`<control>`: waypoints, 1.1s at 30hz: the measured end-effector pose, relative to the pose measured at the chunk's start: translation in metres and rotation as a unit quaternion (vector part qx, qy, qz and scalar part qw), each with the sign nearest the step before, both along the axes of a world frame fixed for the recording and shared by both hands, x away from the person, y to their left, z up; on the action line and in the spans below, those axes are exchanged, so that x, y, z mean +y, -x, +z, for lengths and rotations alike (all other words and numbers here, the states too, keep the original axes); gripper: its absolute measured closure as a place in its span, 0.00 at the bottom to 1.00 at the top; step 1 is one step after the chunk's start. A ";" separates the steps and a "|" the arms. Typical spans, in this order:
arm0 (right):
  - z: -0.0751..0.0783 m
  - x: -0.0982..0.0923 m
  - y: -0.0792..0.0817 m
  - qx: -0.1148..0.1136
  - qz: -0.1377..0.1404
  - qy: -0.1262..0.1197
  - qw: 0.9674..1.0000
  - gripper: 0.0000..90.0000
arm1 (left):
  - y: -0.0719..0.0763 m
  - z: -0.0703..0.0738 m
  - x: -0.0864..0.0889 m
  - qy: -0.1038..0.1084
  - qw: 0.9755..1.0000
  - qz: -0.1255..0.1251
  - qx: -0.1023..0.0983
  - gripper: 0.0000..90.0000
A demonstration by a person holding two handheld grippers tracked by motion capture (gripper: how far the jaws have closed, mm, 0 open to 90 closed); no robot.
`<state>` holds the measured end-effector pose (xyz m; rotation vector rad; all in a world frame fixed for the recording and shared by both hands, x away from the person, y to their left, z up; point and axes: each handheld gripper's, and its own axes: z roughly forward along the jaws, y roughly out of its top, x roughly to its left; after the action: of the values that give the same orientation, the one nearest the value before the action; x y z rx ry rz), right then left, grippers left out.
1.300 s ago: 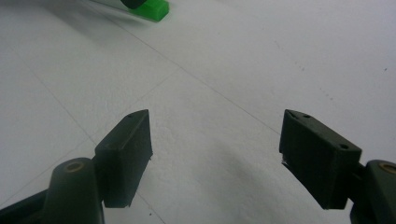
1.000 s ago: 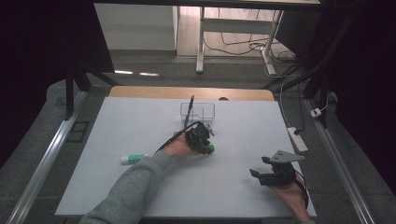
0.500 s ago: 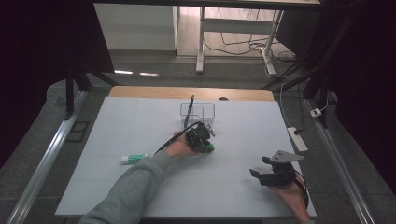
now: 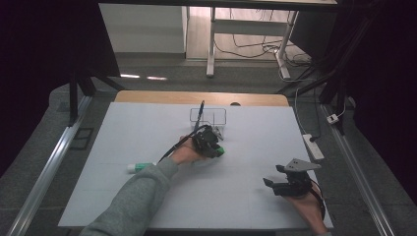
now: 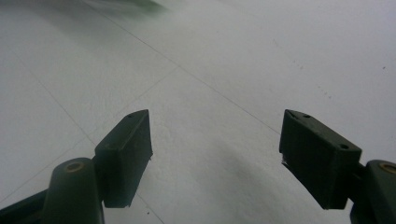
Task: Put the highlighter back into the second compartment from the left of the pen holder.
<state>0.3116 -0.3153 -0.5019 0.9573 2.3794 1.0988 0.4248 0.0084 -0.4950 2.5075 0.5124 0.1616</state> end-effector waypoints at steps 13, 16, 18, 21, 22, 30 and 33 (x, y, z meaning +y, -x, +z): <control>0.001 0.001 0.001 -0.003 0.000 -0.001 1.000 0.27 | 0.005 0.018 0.016 0.030 0.999 0.012 -0.021 0.73; 0.001 0.001 0.001 -0.003 -0.001 -0.001 1.000 0.27 | 0.006 0.023 0.020 0.035 0.999 0.016 -0.029 0.73; 0.001 0.001 0.001 -0.003 -0.001 -0.001 1.000 0.27 | 0.006 0.026 0.024 0.041 0.998 0.019 -0.032 0.73; 0.001 0.000 0.001 -0.003 -0.001 0.000 1.000 0.27 | 0.006 0.031 0.030 0.053 0.998 0.025 -0.036 0.73; 0.001 0.000 0.001 -0.003 -0.001 0.000 1.000 0.27 | 0.006 0.033 0.032 0.057 0.997 0.027 -0.036 0.73; 0.002 0.000 0.001 -0.004 -0.002 0.000 1.000 0.27 | 0.008 0.046 0.046 0.084 0.995 0.038 -0.048 0.73; 0.002 0.000 0.001 -0.005 -0.003 0.000 1.000 0.27 | 0.010 0.051 0.050 0.092 0.993 0.041 -0.054 0.73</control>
<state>0.3107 -0.3153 -0.5000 0.9555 2.3683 1.0984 0.4153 0.0580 -0.4444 2.2856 0.5605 0.2664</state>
